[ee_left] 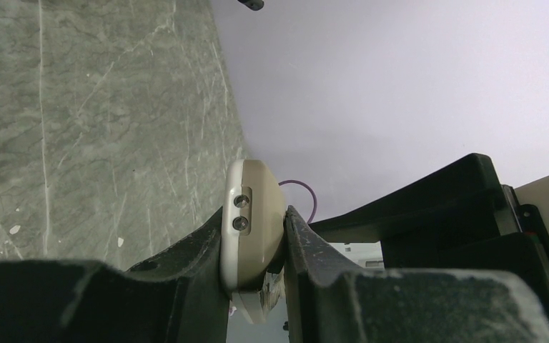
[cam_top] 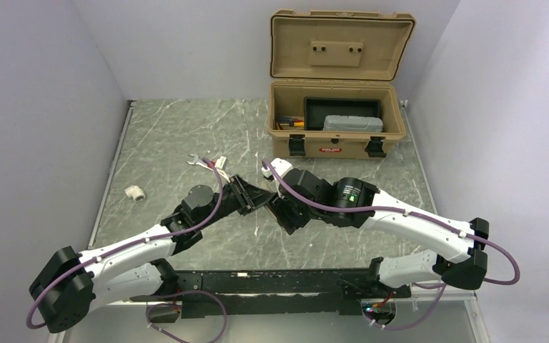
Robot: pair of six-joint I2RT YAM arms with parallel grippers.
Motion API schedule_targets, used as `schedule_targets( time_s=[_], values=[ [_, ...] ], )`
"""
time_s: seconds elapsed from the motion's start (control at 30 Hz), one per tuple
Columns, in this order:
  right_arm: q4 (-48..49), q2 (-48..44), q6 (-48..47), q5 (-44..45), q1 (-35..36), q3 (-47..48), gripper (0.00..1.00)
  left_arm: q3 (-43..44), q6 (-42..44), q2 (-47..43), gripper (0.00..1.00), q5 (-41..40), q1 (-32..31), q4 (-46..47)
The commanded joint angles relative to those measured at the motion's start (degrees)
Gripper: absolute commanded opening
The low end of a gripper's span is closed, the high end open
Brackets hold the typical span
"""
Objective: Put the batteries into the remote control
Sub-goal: Load the battery cover into the remote control.
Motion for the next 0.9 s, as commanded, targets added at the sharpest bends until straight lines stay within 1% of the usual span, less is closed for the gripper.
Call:
schedule_targets(
  time_s=[0.0, 0.13, 0.2, 0.27, 0.3, 0.37, 0.43, 0.53, 0.63, 0.77, 0.87],
  values=[
    [1.4, -0.6, 0.6, 0.0, 0.1, 1.9, 0.58, 1.1, -1.2, -0.6, 0.00, 0.4, -0.3, 4.5],
    [2.2, -1.6, 0.9, 0.4, 0.1, 2.6, 0.61, 0.9, -1.3, -0.8, 0.00, 0.2, -0.3, 4.3],
    [2.8, -2.5, 1.5, 0.9, 0.1, 3.0, 0.65, 0.9, -1.3, -0.8, 0.00, 0.1, -0.3, 4.1],
    [3.7, -3.9, 2.8, 3.5, 0.0, 3.4, 0.69, 0.7, -1.3, -1.1, 0.00, 0.0, -0.3, 3.9],
    [4.1, -4.9, 3.7, 4.8, -0.2, 3.2, 0.72, 0.6, -1.2, -1.4, 0.00, -0.2, -0.3, 3.8],
    [5.9, -7.6, 6.0, 6.9, -1.1, 1.5, 0.75, 0.4, -1.2, -1.9, 0.00, -0.6, -0.3, 3.4],
    [8.8, -11.8, 8.0, 6.3, -3.3, -1.4, 0.77, 0.1, -1.2, -2.4, 0.00, -1.0, -0.3, 3.2],
    [12.9, -16.2, 10.6, 0.9, -8.7, -6.0, 0.78, -0.5, -1.1, -3.1, 0.00, -1.6, -0.3, 3.9],
    [15.9, -18.1, 12.7, -5.3, -13.0, -8.9, 0.80, -0.5, -0.7, -4.2, 0.00, -1.4, -0.2, 4.1],
    [22.0, -19.7, 14.7, -13.8, -15.2, -12.5, 0.82, 0.6, 0.2, -6.0, 0.00, -1.1, -0.2, 2.0],
    [25.1, -20.4, 15.1, -18.1, -16.0, -14.4, 0.87, 1.4, 0.8, -6.9, 0.00, -0.5, -0.2, 2.0]
  ],
)
